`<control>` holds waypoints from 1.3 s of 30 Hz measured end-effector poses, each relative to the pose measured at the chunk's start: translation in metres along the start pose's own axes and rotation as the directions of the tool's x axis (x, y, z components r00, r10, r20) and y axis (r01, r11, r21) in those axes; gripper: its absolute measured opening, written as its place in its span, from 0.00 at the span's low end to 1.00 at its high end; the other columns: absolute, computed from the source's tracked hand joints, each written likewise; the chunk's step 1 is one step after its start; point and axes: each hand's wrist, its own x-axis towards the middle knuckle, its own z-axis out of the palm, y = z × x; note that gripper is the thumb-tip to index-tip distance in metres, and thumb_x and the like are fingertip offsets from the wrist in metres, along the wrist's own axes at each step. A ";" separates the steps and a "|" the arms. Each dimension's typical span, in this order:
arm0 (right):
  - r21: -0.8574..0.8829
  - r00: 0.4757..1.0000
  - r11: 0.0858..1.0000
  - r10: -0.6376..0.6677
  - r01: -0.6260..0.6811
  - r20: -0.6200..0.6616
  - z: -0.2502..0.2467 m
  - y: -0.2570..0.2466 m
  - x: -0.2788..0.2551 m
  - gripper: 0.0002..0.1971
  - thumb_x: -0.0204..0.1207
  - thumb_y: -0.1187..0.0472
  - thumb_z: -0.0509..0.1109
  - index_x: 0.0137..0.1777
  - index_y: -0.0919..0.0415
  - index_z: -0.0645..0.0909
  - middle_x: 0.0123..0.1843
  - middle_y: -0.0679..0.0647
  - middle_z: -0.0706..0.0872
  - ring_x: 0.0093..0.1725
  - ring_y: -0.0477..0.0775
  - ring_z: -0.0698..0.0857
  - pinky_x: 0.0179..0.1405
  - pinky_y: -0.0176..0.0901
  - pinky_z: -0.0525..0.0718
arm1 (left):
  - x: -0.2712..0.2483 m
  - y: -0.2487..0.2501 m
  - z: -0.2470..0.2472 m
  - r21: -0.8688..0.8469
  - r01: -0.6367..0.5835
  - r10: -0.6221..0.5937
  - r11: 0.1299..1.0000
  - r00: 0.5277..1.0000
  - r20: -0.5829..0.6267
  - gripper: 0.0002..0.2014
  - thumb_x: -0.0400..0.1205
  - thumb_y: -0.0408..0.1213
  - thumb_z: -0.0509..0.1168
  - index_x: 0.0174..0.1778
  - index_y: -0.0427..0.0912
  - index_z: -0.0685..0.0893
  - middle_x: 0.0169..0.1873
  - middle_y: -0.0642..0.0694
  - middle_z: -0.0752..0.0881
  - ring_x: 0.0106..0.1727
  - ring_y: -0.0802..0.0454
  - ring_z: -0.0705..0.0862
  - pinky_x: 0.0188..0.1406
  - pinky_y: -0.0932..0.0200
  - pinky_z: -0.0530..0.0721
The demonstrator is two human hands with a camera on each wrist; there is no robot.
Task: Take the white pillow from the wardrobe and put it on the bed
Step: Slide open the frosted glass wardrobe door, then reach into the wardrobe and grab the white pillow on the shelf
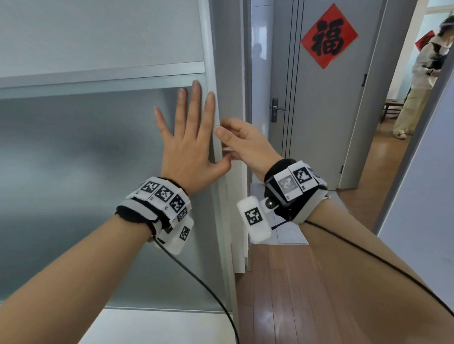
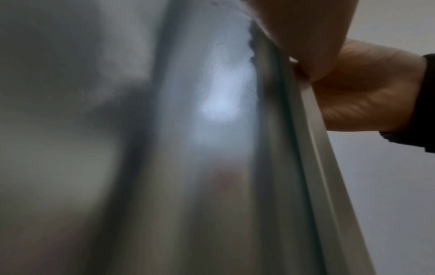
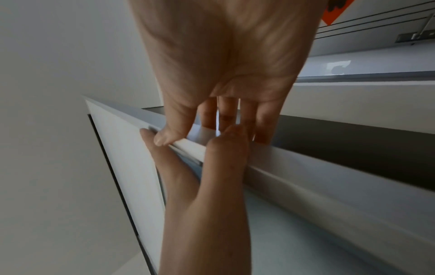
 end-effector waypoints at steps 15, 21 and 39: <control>-0.107 0.968 0.994 0.028 -0.001 0.248 0.073 0.014 0.004 0.22 0.82 0.67 0.61 0.76 0.63 0.69 0.75 0.60 0.77 0.74 0.52 0.77 0.77 0.50 0.71 | -0.027 -0.099 -0.022 0.141 0.118 -0.143 0.983 0.973 0.180 0.50 0.76 0.59 0.59 0.82 0.35 0.38 0.84 0.34 0.44 0.82 0.41 0.36 0.77 0.27 0.41; -0.209 0.952 0.976 0.009 0.058 0.306 0.140 0.016 0.029 0.23 0.82 0.67 0.58 0.77 0.57 0.68 0.75 0.55 0.77 0.57 0.38 0.87 0.51 0.31 0.84 | -0.051 -0.161 -0.034 0.140 0.189 -0.216 0.972 0.951 0.221 0.47 0.79 0.56 0.59 0.82 0.35 0.39 0.84 0.38 0.44 0.84 0.42 0.41 0.79 0.31 0.41; 0.042 0.932 0.999 -0.043 0.030 0.361 0.339 0.043 0.108 0.32 0.77 0.81 0.53 0.80 0.63 0.58 0.80 0.61 0.68 0.75 0.48 0.70 0.79 0.42 0.64 | -0.101 -0.346 -0.053 0.013 0.273 -0.269 0.962 0.935 0.233 0.39 0.85 0.50 0.56 0.83 0.39 0.40 0.85 0.44 0.45 0.85 0.47 0.43 0.80 0.34 0.52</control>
